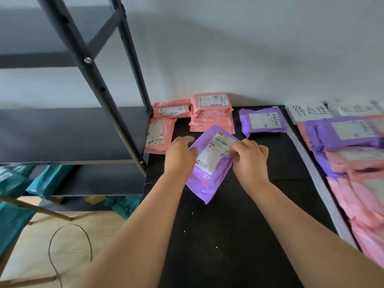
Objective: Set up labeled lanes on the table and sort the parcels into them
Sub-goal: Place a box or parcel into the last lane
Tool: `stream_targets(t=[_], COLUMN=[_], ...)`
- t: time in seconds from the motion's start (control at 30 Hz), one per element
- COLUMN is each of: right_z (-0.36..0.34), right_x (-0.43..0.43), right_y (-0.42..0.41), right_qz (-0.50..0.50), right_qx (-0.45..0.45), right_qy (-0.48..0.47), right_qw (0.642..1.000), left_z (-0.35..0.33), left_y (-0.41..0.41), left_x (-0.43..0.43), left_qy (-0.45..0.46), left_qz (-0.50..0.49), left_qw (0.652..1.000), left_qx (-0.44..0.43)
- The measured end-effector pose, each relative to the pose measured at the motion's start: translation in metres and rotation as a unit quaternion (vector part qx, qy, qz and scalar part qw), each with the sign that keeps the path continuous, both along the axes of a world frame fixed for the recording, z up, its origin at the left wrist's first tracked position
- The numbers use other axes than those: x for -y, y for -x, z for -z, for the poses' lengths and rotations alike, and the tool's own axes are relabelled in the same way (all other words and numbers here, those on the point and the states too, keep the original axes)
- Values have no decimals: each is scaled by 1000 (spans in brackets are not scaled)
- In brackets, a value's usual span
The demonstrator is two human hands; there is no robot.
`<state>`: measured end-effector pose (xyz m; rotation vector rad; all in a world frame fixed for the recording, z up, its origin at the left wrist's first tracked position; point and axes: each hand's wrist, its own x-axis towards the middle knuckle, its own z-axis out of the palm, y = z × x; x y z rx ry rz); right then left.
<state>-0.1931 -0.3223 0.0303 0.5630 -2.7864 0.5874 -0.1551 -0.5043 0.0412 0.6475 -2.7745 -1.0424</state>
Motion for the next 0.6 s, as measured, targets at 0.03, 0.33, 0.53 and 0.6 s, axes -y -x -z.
stream_targets(t=[0.03,0.33,0.53,0.6], right_z=[-5,-52,-72,-79], right_x=[-3,-35,-59,-69], right_y=[-8,-69,-74,-77], right_qz=[1,-63,-76,-73], right_qx=[-19,-130,-154,-158], right_qy=[21,43,77,75], right_qw=[1000,989,982,982], left_z=[-3,-28,-56,-61], left_y=[-6,-61,-82,-88], left_x=[-1,-30,-56,-68], left_qy=[-9,-84,-67,-44], left_qz=[-7,-38,-78,-95], left_qw=[1000,995,991,990], left_qx=[-2,-49,-84,-98])
